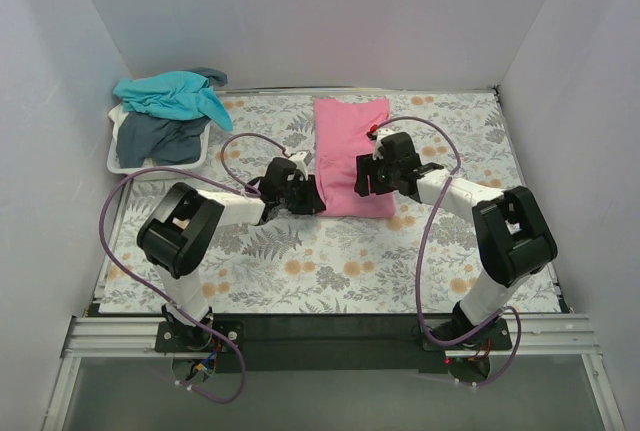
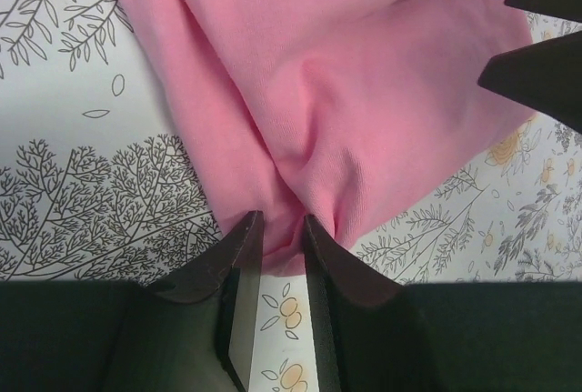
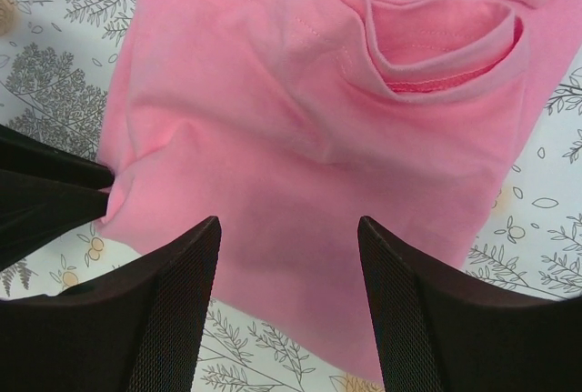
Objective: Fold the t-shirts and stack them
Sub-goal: Fold the tshirt
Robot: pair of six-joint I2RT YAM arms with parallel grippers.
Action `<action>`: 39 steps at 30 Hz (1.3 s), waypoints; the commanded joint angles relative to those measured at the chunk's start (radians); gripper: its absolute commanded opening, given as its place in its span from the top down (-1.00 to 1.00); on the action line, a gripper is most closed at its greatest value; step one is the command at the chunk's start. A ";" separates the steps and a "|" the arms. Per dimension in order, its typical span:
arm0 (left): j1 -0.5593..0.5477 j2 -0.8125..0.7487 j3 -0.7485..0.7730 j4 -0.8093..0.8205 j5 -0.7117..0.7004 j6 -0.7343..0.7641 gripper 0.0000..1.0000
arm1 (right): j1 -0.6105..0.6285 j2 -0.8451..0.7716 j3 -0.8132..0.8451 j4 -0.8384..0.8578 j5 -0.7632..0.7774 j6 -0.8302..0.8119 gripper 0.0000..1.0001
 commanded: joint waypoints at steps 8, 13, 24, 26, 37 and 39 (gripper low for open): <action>-0.011 -0.069 -0.037 0.023 -0.002 0.001 0.40 | 0.006 0.027 0.014 0.032 -0.013 0.006 -0.12; -0.012 -0.065 -0.050 0.028 0.024 -0.002 0.41 | 0.006 0.040 0.014 0.031 -0.013 0.006 -0.12; -0.012 -0.106 -0.119 0.101 0.079 -0.027 0.45 | 0.006 0.054 0.011 0.032 -0.016 0.007 -0.12; -0.012 -0.106 -0.132 0.105 0.081 -0.028 0.45 | 0.006 0.050 0.011 0.032 -0.013 0.007 -0.12; -0.012 -0.111 -0.139 0.163 0.082 -0.013 0.41 | 0.006 0.055 0.006 0.032 -0.016 0.006 -0.11; -0.012 -0.100 -0.131 0.157 0.082 -0.012 0.41 | 0.006 0.057 0.008 0.032 -0.016 0.006 -0.11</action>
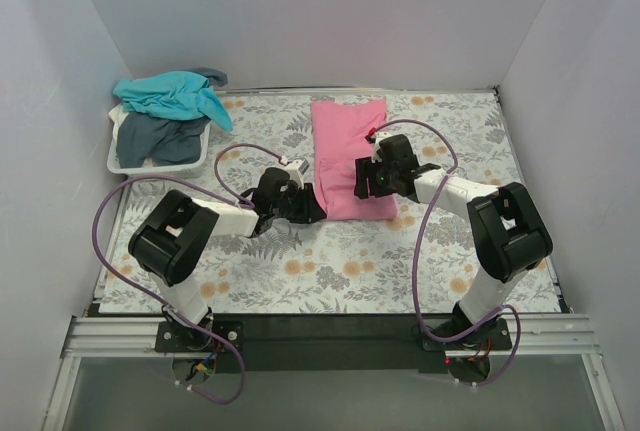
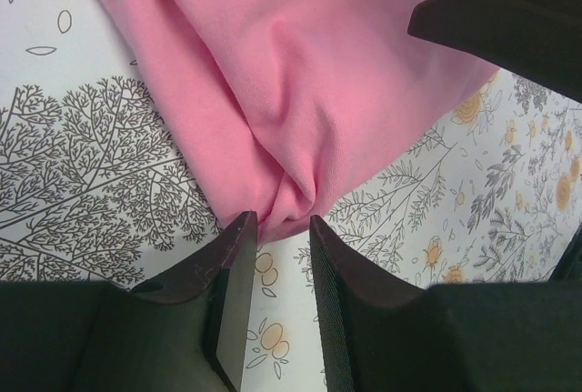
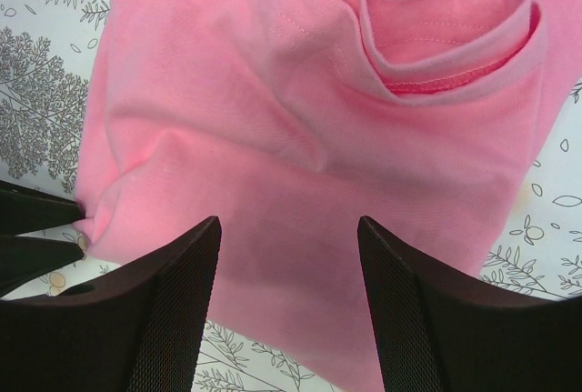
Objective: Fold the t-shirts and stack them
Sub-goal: Fold the tshirt
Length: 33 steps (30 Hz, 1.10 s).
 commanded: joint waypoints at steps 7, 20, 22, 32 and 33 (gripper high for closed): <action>-0.005 -0.012 0.024 0.001 0.006 0.023 0.48 | 0.006 0.028 0.009 0.032 -0.006 -0.001 -0.11; -0.011 -0.031 -0.018 0.014 -0.005 0.021 1.00 | 0.006 0.048 0.008 0.014 0.068 0.004 -0.11; -0.016 -0.062 -0.068 0.034 -0.035 0.009 1.00 | 0.005 0.052 0.008 0.003 0.074 0.007 -0.11; -0.065 -0.190 -0.184 0.099 -0.134 -0.046 1.00 | 0.005 0.095 0.023 -0.012 0.086 0.019 -0.11; -0.066 -0.188 -0.180 0.091 -0.140 -0.045 1.00 | 0.005 0.098 0.023 -0.011 0.086 0.021 -0.11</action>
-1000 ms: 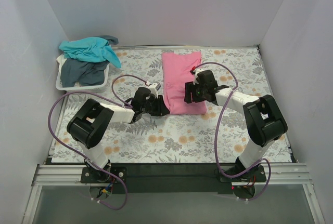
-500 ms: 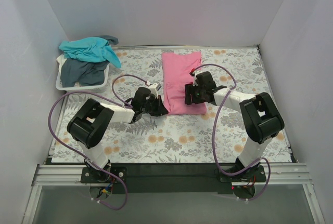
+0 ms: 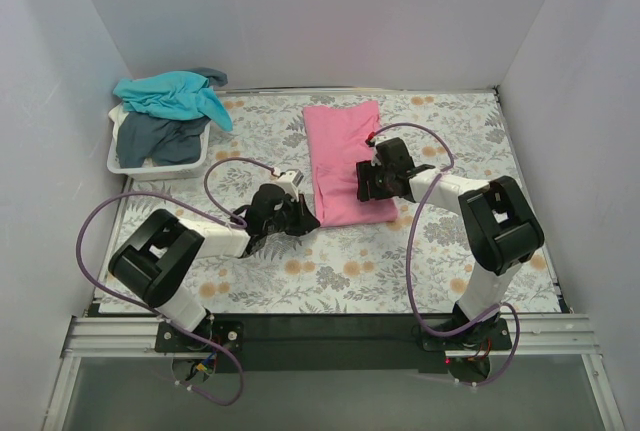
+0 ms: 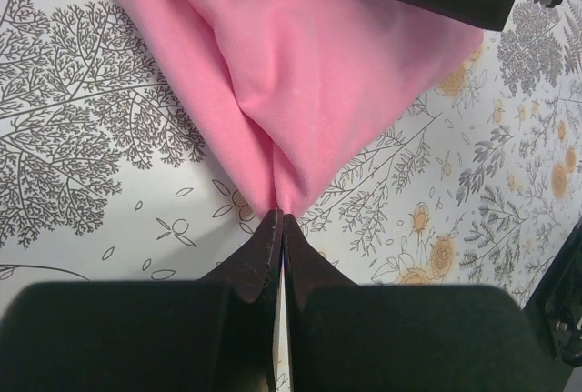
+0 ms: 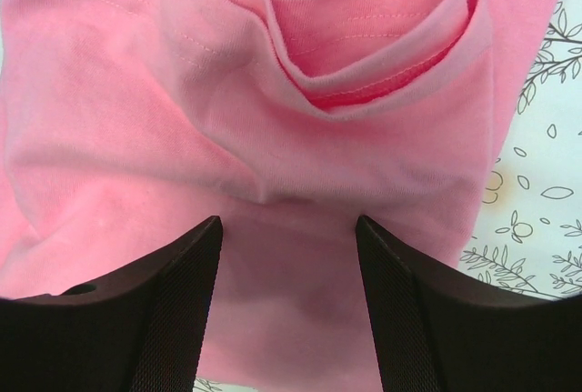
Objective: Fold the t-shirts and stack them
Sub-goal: Fold the tshirt
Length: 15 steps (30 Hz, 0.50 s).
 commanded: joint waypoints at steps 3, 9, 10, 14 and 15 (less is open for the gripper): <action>-0.012 -0.034 -0.013 -0.008 -0.049 -0.008 1.00 | 0.004 0.041 0.021 -0.011 0.015 0.011 -0.11; -0.018 -0.089 0.003 -0.043 -0.078 -0.019 0.27 | 0.002 -0.023 0.024 -0.018 0.014 0.002 -0.10; -0.018 -0.107 0.013 -0.056 -0.090 -0.019 0.15 | 0.003 -0.041 0.024 -0.021 0.014 -0.002 -0.11; -0.018 -0.092 0.093 -0.121 -0.179 -0.013 -0.09 | 0.000 -0.130 0.037 -0.038 0.041 -0.025 -0.15; -0.017 -0.075 0.121 -0.137 -0.199 -0.008 -0.11 | -0.004 -0.138 0.047 -0.041 0.042 -0.029 -0.18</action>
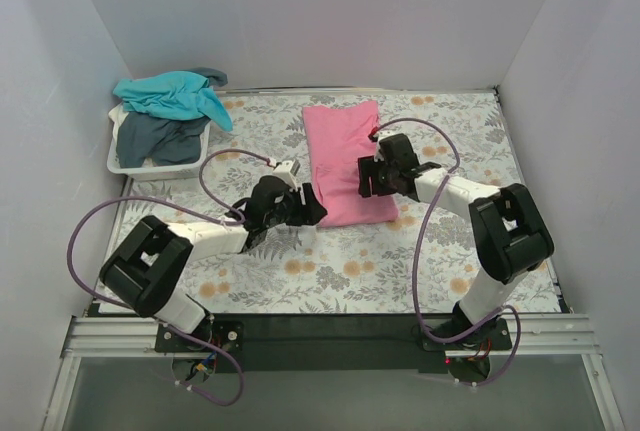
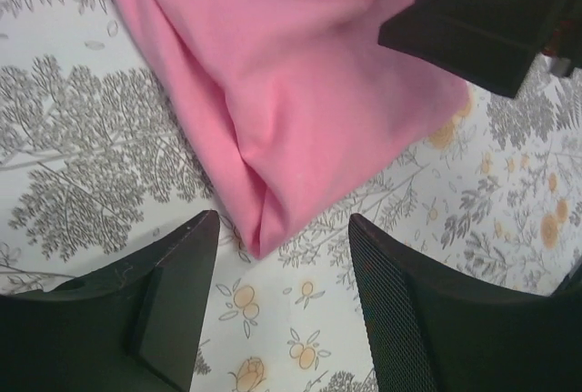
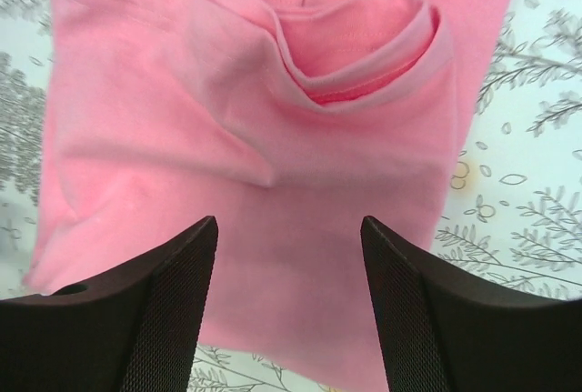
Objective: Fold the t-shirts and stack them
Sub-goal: Fold the tshirt
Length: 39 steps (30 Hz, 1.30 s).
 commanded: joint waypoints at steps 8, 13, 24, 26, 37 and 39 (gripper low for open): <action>0.050 0.217 0.324 -0.070 -0.198 0.057 -0.08 | -0.091 -0.009 0.145 -0.009 -0.038 -0.077 -0.18; 0.068 0.307 0.423 -0.087 -0.233 0.089 -0.03 | -0.134 0.091 0.223 0.024 -0.109 -0.085 -0.13; 0.101 0.409 0.493 -0.046 -0.170 0.091 0.06 | -0.188 0.201 0.237 0.070 -0.241 -0.061 -0.04; 0.102 0.416 0.495 -0.037 -0.167 0.091 0.07 | -0.191 0.220 0.240 0.103 -0.255 -0.055 0.00; 0.116 0.467 0.526 -0.014 -0.154 0.095 0.19 | -0.197 0.276 0.275 0.132 -0.258 -0.071 0.24; 0.119 0.482 0.536 -0.007 -0.151 0.095 0.23 | -0.199 0.290 0.284 0.132 -0.264 -0.076 0.33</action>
